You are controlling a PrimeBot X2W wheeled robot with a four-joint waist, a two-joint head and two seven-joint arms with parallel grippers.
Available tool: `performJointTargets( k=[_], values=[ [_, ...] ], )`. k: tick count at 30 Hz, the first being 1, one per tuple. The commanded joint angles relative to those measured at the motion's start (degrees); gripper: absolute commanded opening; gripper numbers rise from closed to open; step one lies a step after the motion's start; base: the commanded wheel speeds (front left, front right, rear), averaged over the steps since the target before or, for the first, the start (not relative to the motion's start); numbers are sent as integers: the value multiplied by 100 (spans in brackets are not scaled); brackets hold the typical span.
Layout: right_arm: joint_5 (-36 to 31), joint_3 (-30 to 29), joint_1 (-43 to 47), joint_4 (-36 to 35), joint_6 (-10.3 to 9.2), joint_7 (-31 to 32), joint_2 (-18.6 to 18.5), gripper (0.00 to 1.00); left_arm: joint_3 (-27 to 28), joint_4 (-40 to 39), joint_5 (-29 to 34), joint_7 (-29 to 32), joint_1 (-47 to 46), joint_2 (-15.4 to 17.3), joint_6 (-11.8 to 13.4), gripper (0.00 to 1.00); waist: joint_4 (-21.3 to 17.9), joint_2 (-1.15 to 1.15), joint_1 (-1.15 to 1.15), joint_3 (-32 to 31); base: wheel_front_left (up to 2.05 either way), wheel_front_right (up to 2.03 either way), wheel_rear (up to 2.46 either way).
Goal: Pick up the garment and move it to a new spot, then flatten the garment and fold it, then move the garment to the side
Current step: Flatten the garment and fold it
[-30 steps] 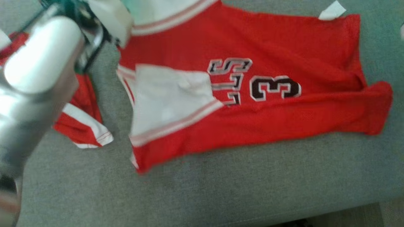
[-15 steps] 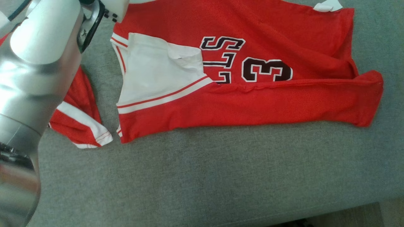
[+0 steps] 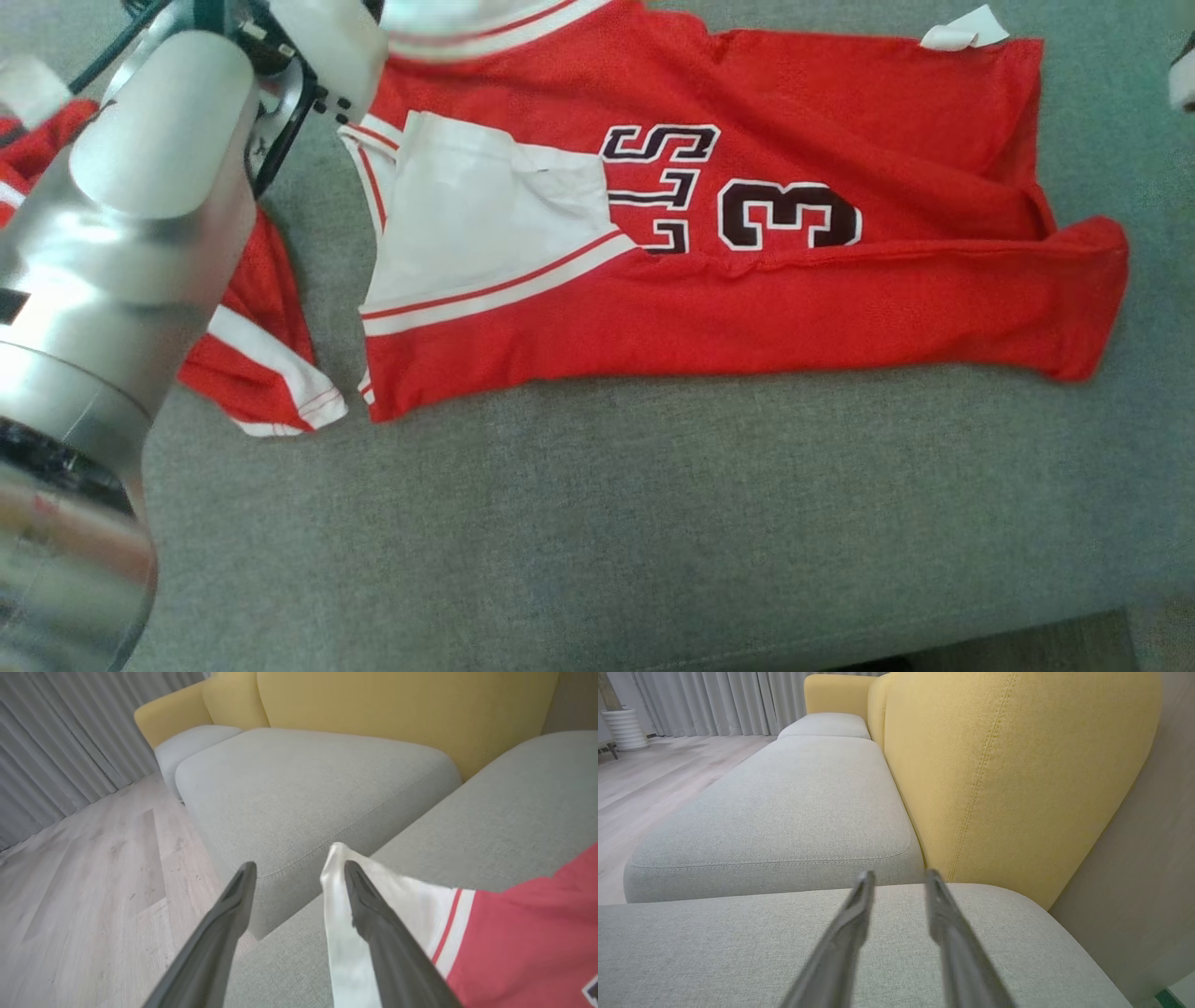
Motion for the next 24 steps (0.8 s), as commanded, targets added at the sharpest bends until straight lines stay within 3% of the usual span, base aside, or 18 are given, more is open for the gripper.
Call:
performJointTargets(
  k=[1, 7, 11, 19, 24],
  values=[
    [82, 44, 149, -186, -5, -81, -43, 100, 256, -46, -118, -185, -215, 134, 111, 100, 4, 0, 0, -97, 0, 0, 0],
    [254, -63, 638, -584, -5, -169, -22, 100, 574, -114, -374, -711, 97, 138, 348, 100, 55, 0, 0, -431, 0, 0, 0],
    [257, -378, 1293, -1261, -5, -182, 21, 100, 922, -565, -594, -906, 734, 200, 617, 100, 122, 0, 0, -771, 0, 0, 0],
    [-130, -1370, 3138, -2723, -5, -184, 646, 100, 1945, -2801, -542, -934, 3056, 302, 1468, 100, 268, 0, 0, -1301, 0, 0, 0],
    [-537, -1739, 3992, -3430, -5, -105, 1135, 100, 2272, -3797, -288, -934, 4287, 211, 1740, 100, 285, 0, 0, -1400, 0, 0, 0]
  ],
)
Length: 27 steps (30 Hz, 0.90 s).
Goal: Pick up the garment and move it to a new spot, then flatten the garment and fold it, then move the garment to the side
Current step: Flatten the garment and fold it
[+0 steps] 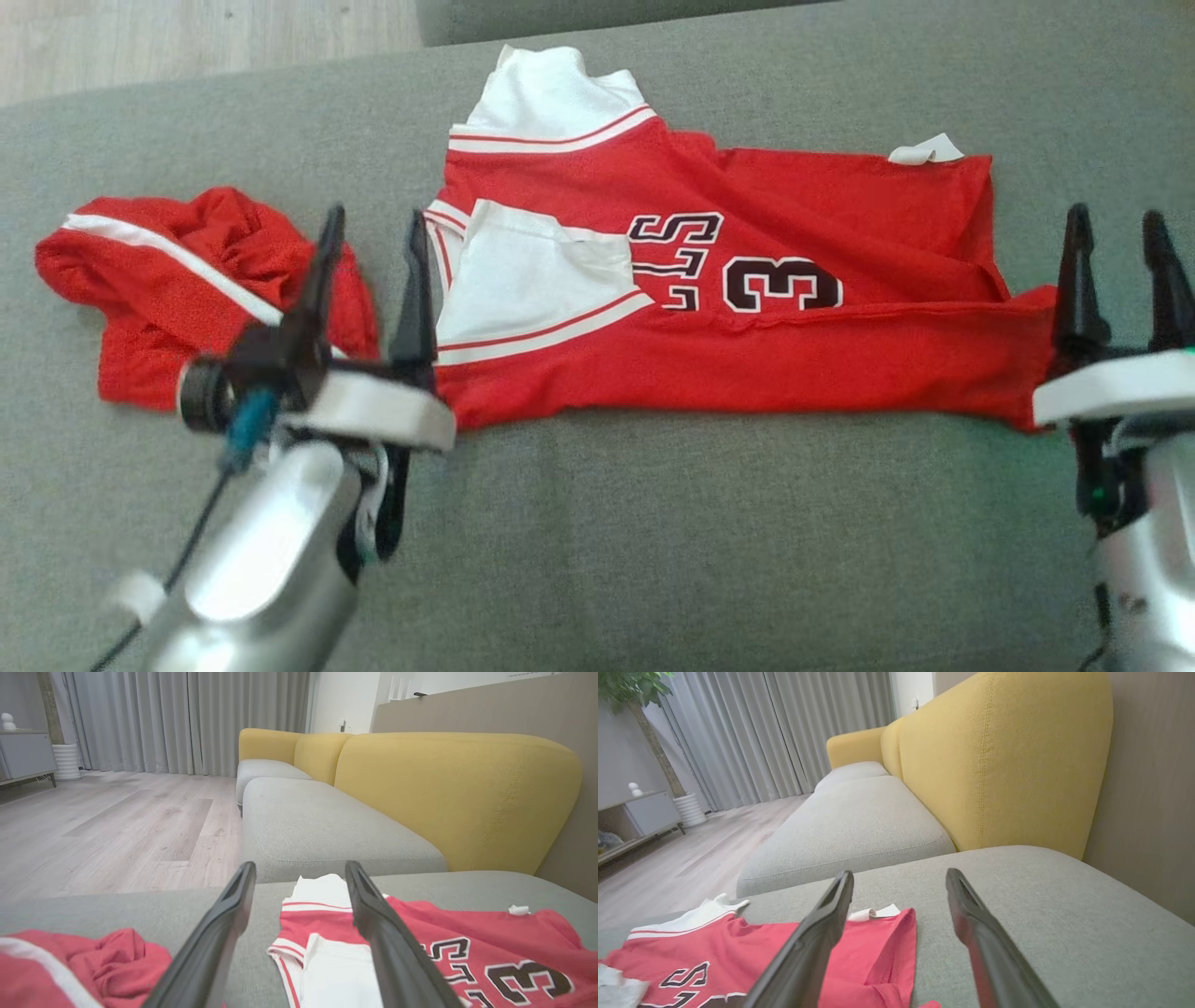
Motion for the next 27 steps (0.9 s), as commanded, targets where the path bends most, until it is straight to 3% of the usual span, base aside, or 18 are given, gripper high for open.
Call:
performJointTargets(
  k=[1, 7, 16, 22, 27],
  values=[
    [-68, 18, -40, -303, -5, 28, 12, 100, 299, -279, 91, -52, -221, 122, 39, 100, -2, 0, 2, 2, 0, 0, 0],
    [-326, -241, 441, -1006, -5, 348, 450, 100, 504, -664, 312, -53, 311, 4, 57, 100, -71, 0, 2, 62, 0, 0, 0],
    [-825, -506, -117, -1508, -5, 1167, 416, 100, 474, -702, 499, -37, 79, 19, -58, 100, -3, 0, 2, 560, 0, 0, 0],
    [-1014, -833, -1039, -712, -5, 2141, 182, 100, 288, -605, 564, 35, -163, -102, -162, 100, 274, 0, 2, 906, 0, 0, 0],
    [-1136, -1058, -1512, 120, -5, 2537, -184, 100, 143, -501, 585, 33, -366, -313, -251, 100, 554, 0, 2, 1047, 0, 0, 0]
  ],
)
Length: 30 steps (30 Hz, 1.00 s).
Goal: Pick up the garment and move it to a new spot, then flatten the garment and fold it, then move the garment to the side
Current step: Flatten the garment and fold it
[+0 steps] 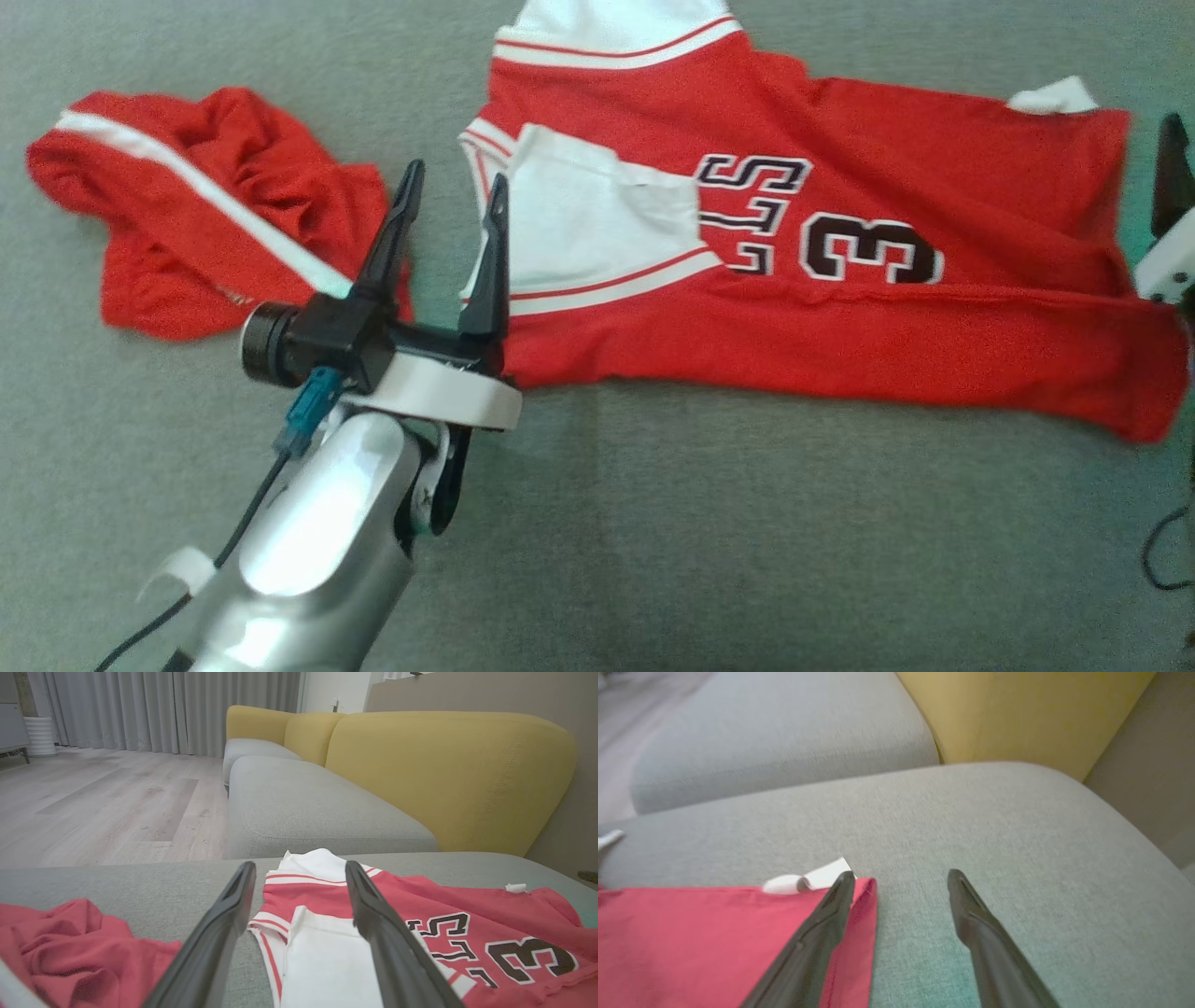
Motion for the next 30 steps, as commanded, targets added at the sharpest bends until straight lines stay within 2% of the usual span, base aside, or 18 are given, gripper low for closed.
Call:
performJointTargets(
  k=[1, 7, 15, 23, 24, 25, 30],
  values=[
    [-80, 74, -197, -21, -5, 64, -159, 100, 156, -125, 24, -5, -259, 45, -15, 100, 206, 0, -1, 130, 0, 0, 0],
    [-446, 296, -532, 840, -5, 141, -590, 100, 122, 16, 41, -29, -351, -23, -70, 100, 382, 0, -1, 215, 0, 0, 0],
    [-261, 739, -904, 1632, -5, 59, -821, 100, 151, 53, 63, -51, -405, -29, -67, 100, 440, 0, -1, 324, 0, 0, 0],
    [-72, 1369, -1185, 2120, -5, -4, -1112, 100, 170, 9, 74, -62, -534, -65, -79, 100, 499, 0, -1, 479, 0, 0, 0],
    [-18, 1466, -1206, 2166, -5, 13, -1135, 45, 175, 14, 74, -63, -538, -59, -81, 100, 503, 0, -1, 490, 0, 0, 0],
    [33, 1564, -1222, 2198, -5, 17, -1153, 0, 179, 19, 75, -64, -541, -50, -84, 100, 503, 0, -1, 492, 0, 0, 0],
    [336, 1753, -1363, 2233, -5, -305, -1291, 0, 186, -47, 107, -40, -598, 44, -74, 100, 359, 0, -1, 398, 0, 0, 0]
  ],
)
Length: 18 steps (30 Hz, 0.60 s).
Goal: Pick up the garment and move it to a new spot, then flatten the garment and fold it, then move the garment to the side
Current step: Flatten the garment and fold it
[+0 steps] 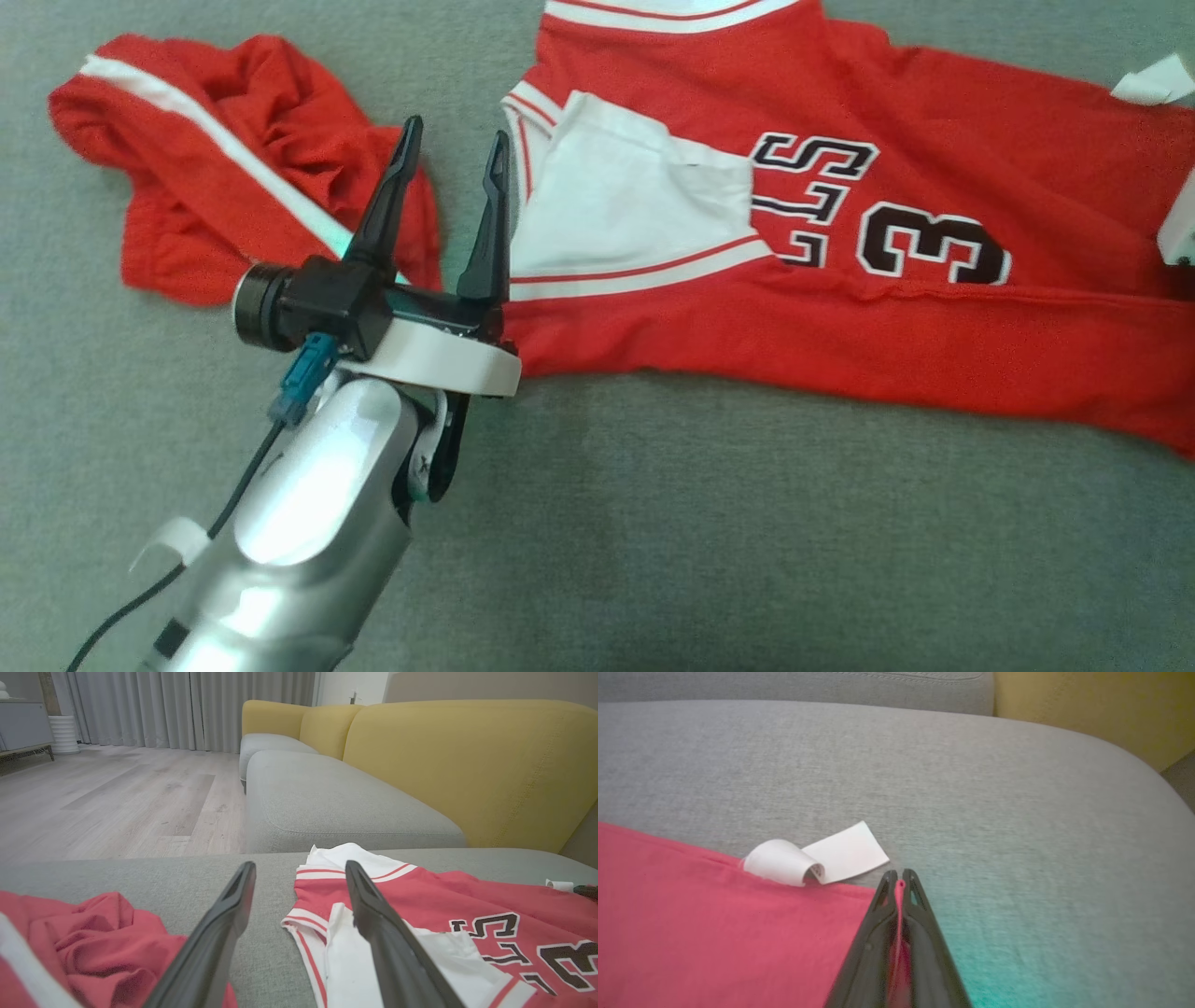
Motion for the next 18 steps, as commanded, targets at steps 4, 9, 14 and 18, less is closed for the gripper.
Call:
performJointTargets(
  k=[4, 9, 14, 18],
  values=[
    [39, 69, -170, -199, -5, -449, -168, 0, 152, -307, 144, 152, -356, 276, -27, 100, -255, 0, 0, -63, 0, 0, 0],
    [48, 178, -391, -272, -5, -815, -102, 0, 105, -356, 292, 618, -939, 585, -200, 100, -573, 0, 0, 76, 0, 0, 0],
    [114, 455, -668, -315, -5, -947, 161, 0, -45, 47, 362, 1502, -2017, 904, -768, 100, -924, 0, 0, 382, 0, 0, 0],
    [158, 684, -899, -321, -5, -1001, 340, 0, -131, 594, 260, 2128, -2760, 1004, -1271, 100, -1167, 0, 0, 594, 0, 0, 0]
  ],
)
